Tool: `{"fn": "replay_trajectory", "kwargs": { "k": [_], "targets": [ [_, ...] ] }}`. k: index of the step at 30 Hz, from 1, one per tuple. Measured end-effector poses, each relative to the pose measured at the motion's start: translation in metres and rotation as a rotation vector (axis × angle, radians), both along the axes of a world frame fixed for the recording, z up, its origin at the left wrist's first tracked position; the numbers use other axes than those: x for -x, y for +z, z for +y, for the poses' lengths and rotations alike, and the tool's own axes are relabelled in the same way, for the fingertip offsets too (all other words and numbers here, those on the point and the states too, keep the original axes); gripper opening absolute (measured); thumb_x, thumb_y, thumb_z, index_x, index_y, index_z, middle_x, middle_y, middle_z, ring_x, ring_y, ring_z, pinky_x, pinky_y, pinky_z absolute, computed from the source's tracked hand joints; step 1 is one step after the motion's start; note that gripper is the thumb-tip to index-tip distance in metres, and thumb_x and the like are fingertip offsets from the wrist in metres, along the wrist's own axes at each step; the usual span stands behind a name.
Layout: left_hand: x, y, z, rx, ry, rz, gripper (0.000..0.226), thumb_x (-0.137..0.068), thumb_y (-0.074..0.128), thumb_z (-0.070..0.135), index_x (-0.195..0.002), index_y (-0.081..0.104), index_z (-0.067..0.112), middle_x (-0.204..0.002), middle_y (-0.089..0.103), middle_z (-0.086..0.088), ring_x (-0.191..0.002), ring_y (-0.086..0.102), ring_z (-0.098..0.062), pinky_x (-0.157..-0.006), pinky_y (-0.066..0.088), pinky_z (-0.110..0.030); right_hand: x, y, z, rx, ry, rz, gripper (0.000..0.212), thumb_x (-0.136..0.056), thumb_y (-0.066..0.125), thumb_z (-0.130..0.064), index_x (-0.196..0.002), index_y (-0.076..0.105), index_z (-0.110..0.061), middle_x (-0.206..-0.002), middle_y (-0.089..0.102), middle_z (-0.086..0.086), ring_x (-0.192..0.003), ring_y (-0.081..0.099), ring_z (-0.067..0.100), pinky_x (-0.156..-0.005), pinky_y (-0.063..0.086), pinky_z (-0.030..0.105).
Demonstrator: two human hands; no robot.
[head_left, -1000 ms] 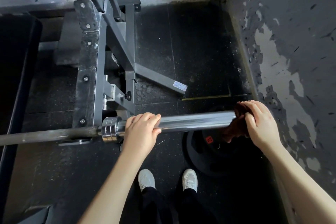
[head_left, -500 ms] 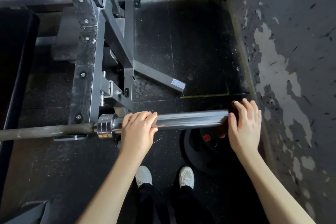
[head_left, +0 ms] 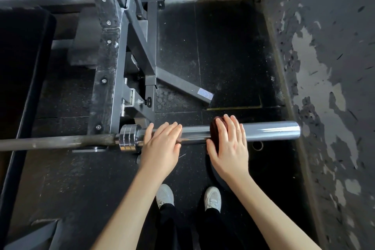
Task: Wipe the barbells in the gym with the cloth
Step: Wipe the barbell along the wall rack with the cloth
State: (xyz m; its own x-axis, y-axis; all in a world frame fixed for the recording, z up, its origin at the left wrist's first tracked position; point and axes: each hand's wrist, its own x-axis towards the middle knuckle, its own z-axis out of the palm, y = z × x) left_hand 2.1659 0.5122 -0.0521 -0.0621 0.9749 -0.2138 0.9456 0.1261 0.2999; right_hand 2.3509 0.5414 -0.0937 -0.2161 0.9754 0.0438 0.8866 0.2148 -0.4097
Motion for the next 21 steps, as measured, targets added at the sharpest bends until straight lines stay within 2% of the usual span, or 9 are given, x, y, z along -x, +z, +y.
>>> {"fn": "replay_trajectory", "kwargs": {
  "k": [3, 5, 7, 10, 14, 19, 21],
  "targets": [
    [0.018, 0.007, -0.009, -0.046, 0.104, 0.067, 0.053, -0.088, 0.065, 0.016, -0.14, 0.051, 0.014, -0.148, 0.045, -0.004, -0.14, 0.036, -0.022, -0.118, 0.013, -0.046, -0.002, 0.0, -0.002, 0.024, 0.064, -0.046, 0.076, -0.081, 0.055, -0.047, -0.144, 0.037, -0.01, -0.15, 0.036, 0.016, -0.145, 0.023, 0.033, -0.122, 0.008, 0.039],
    [0.037, 0.009, -0.018, -0.046, 0.23, 0.125, 0.057, -0.088, 0.064, 0.015, -0.142, 0.047, 0.007, -0.15, 0.042, -0.011, -0.141, 0.035, -0.027, -0.118, 0.015, -0.045, 0.0, 0.0, -0.002, 0.027, 0.11, -0.087, 0.086, -0.074, 0.07, -0.042, -0.144, 0.035, -0.007, -0.149, 0.037, 0.019, -0.144, 0.026, 0.036, -0.121, 0.015, 0.045],
    [0.051, 0.008, -0.026, 0.002, 0.277, 0.09, 0.059, -0.092, 0.059, 0.013, -0.146, 0.038, 0.005, -0.154, 0.035, -0.01, -0.145, 0.028, -0.024, -0.12, 0.01, -0.041, 0.009, 0.001, -0.003, -0.01, 0.155, -0.126, 0.085, -0.072, 0.079, -0.03, -0.141, 0.038, -0.002, -0.146, 0.04, 0.024, -0.14, 0.033, 0.041, -0.117, 0.024, 0.05],
    [0.062, 0.008, -0.034, 0.004, 0.273, -0.036, 0.058, -0.092, 0.055, 0.002, -0.147, 0.037, 0.003, -0.155, 0.033, -0.009, -0.145, 0.025, -0.022, -0.118, 0.005, -0.028, 0.029, 0.001, -0.004, -0.076, 0.223, -0.158, 0.081, -0.073, 0.082, -0.018, -0.139, 0.038, 0.001, -0.14, 0.045, 0.027, -0.135, 0.04, 0.044, -0.113, 0.033, 0.054],
    [0.073, 0.011, -0.036, -0.046, 0.319, -0.084, 0.055, -0.093, 0.055, 0.003, -0.146, 0.04, 0.007, -0.154, 0.037, -0.004, -0.143, 0.03, -0.018, -0.115, 0.006, -0.023, 0.055, -0.002, -0.003, -0.095, 0.298, -0.211, 0.084, -0.068, 0.087, -0.014, -0.137, 0.041, 0.002, -0.137, 0.049, 0.026, -0.131, 0.046, 0.043, -0.112, 0.033, 0.05],
    [0.078, 0.004, -0.039, -0.088, 0.276, -0.097, 0.049, -0.085, 0.059, -0.005, -0.133, 0.056, 0.005, -0.146, 0.048, -0.006, -0.136, 0.04, -0.02, -0.114, 0.013, -0.026, 0.09, -0.006, -0.008, -0.094, 0.363, -0.262, 0.091, -0.062, 0.092, -0.013, -0.135, 0.04, 0.002, -0.134, 0.052, 0.026, -0.127, 0.05, 0.04, -0.111, 0.035, 0.045],
    [0.082, 0.002, -0.042, -0.104, 0.256, -0.083, 0.052, -0.084, 0.061, -0.005, -0.135, 0.056, 0.006, -0.145, 0.049, -0.005, -0.136, 0.041, -0.021, -0.115, 0.015, -0.03, 0.109, -0.004, -0.011, -0.109, 0.384, -0.26, 0.09, -0.061, 0.092, -0.016, -0.133, 0.041, 0.002, -0.131, 0.056, 0.025, -0.124, 0.054, 0.038, -0.108, 0.04, 0.043]
  ]
}}
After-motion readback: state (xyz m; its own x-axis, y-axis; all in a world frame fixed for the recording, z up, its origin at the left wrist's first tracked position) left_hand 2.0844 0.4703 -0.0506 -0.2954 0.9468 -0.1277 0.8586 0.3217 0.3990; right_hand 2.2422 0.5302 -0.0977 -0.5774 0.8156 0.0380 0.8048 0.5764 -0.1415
